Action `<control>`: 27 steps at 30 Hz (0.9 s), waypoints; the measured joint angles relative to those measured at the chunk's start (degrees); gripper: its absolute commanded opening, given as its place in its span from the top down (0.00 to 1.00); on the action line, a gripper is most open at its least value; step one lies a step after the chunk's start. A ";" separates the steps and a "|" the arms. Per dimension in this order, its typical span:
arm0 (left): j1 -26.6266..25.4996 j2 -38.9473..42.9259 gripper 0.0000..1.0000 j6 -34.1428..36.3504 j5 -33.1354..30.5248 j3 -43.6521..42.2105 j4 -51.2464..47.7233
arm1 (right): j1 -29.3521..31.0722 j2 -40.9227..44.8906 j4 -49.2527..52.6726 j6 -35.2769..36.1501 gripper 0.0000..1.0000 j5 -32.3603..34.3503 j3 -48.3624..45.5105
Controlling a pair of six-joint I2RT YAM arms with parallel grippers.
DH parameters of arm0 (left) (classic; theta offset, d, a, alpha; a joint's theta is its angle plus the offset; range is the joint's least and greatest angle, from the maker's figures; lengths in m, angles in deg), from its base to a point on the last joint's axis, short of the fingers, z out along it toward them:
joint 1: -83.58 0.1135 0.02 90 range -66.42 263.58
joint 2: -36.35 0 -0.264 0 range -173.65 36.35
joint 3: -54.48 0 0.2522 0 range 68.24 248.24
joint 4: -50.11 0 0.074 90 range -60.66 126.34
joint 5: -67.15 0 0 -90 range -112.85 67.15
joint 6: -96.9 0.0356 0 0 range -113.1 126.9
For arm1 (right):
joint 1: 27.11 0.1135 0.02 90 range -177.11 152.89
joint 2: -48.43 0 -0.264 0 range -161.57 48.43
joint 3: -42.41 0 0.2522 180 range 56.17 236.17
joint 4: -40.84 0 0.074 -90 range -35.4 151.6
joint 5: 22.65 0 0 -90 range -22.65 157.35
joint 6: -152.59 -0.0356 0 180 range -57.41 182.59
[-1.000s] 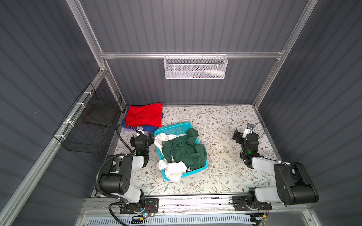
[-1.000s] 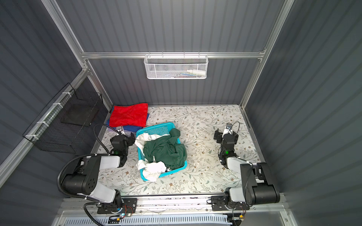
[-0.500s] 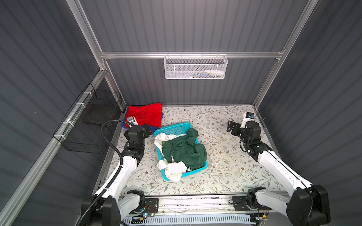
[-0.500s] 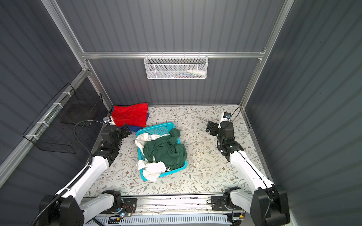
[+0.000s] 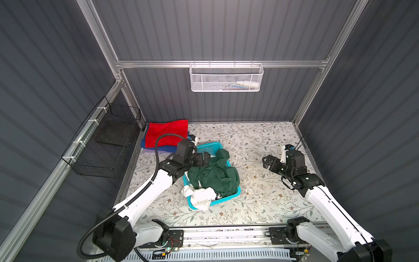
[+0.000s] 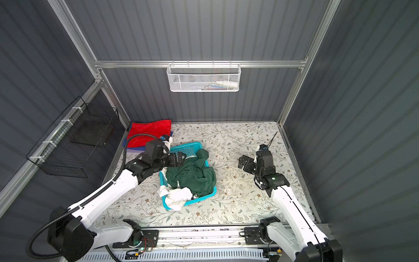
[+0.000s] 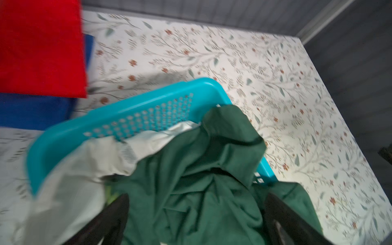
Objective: Fold and stack the t-shirts
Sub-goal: 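Grasp the green t-shirt in the basket with the left gripper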
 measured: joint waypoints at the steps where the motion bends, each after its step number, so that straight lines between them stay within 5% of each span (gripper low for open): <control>1: -1.66 -1.66 0.00 -0.15 0.37 0.70 -0.33 | 0.00 0.98 0.68 -0.24 0.01 0.02 -0.55; 12: -11.45 -15.78 0.13 -4.87 3.91 2.16 -0.76 | 0.00 5.05 5.07 -1.03 0.01 0.63 -3.10; 22: -11.43 -17.59 0.64 -10.51 5.95 0.83 4.68 | 0.00 6.08 6.23 -1.07 0.01 0.68 -4.11; 25: -11.43 -18.60 0.98 -11.30 6.19 0.83 4.79 | 0.00 6.14 6.67 -1.09 0.01 0.68 -4.17; 27: -11.43 -18.82 1.00 -11.54 6.10 0.98 4.37 | 0.00 6.29 6.75 -1.09 0.01 0.74 -4.22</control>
